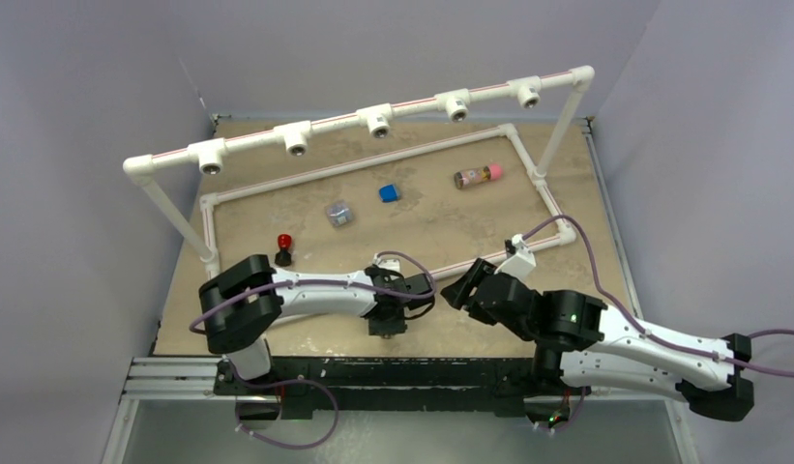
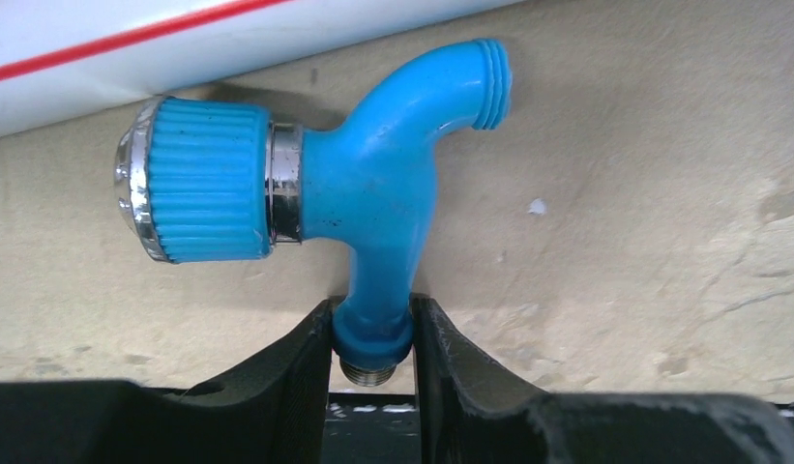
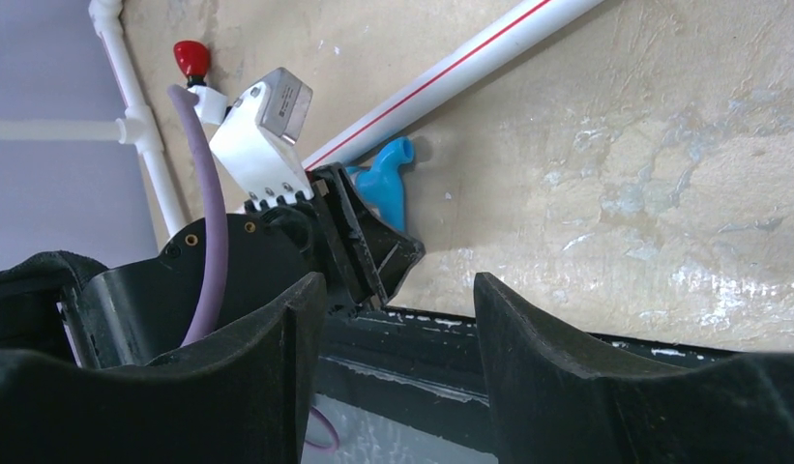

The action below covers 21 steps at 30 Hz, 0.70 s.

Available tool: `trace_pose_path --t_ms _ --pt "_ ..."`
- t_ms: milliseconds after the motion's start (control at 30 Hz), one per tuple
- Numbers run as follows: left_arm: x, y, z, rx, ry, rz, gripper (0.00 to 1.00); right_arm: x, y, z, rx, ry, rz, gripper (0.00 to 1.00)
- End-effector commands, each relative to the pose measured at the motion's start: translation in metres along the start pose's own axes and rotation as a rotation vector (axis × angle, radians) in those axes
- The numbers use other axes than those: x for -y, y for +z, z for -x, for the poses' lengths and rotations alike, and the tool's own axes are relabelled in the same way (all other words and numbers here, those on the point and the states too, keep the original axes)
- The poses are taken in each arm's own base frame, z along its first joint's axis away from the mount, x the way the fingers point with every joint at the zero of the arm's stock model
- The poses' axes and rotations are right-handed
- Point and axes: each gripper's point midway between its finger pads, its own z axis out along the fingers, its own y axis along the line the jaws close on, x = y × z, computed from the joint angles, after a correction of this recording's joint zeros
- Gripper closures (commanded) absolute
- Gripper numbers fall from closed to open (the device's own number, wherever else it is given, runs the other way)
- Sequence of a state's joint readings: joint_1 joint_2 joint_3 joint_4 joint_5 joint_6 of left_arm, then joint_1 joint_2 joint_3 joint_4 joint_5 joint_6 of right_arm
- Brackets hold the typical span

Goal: Install the water faucets

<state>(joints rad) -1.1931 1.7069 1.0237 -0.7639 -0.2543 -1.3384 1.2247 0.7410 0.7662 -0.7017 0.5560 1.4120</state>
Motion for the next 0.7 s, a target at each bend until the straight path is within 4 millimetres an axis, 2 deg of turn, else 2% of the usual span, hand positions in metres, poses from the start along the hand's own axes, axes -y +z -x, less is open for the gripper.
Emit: trace_pose_path --t_ms 0,167,300,400,567,667 --pt "-0.016 -0.014 0.017 0.089 0.057 -0.002 1.00 0.003 -0.001 0.000 -0.001 -0.009 0.007 0.40" --pt "-0.012 -0.044 0.030 0.135 0.168 -0.089 1.00 0.005 0.002 -0.010 -0.036 -0.053 0.036 0.39" --pt "-0.010 -0.070 0.032 0.137 0.283 -0.177 1.00 -0.002 0.007 -0.019 -0.066 -0.101 0.083 0.39" --pt "-0.011 -0.091 0.032 0.136 0.362 -0.242 1.00 -0.022 0.007 -0.027 -0.098 -0.157 0.177 0.39" --pt "-0.012 -0.127 0.034 0.173 0.480 -0.371 1.00 -0.045 0.017 -0.046 -0.178 -0.231 0.248 0.39" --pt "-0.011 -0.153 0.038 0.216 0.554 -0.456 1.00 -0.063 0.024 -0.041 -0.205 -0.232 0.318 0.38"
